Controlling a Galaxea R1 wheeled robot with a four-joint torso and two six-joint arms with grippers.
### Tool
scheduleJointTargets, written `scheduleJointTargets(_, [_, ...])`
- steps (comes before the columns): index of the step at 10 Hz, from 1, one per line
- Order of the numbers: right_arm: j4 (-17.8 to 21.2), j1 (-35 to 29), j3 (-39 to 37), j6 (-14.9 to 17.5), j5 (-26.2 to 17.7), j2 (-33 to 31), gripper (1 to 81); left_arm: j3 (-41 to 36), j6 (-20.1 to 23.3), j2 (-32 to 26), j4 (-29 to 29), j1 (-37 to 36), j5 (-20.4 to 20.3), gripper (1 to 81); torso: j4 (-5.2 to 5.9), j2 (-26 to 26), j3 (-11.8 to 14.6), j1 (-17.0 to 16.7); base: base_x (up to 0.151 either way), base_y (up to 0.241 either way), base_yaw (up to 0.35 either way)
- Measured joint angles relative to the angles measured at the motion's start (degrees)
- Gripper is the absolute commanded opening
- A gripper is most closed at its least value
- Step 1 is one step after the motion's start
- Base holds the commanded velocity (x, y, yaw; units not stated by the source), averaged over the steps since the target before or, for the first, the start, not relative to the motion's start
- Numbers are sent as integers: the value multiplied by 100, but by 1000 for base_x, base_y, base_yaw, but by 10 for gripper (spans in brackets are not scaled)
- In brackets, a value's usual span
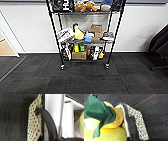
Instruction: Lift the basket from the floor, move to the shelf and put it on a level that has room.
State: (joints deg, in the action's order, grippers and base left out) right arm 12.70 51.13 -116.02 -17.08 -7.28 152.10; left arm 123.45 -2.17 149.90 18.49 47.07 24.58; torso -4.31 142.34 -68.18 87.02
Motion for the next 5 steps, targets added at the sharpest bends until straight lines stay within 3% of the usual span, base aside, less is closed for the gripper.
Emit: scheduleJointTargets(5, [6, 13, 102, -1, 26, -69, 10, -27, 0, 129, -37, -2, -38, 10, 0, 0, -2, 0, 0, 0, 0])
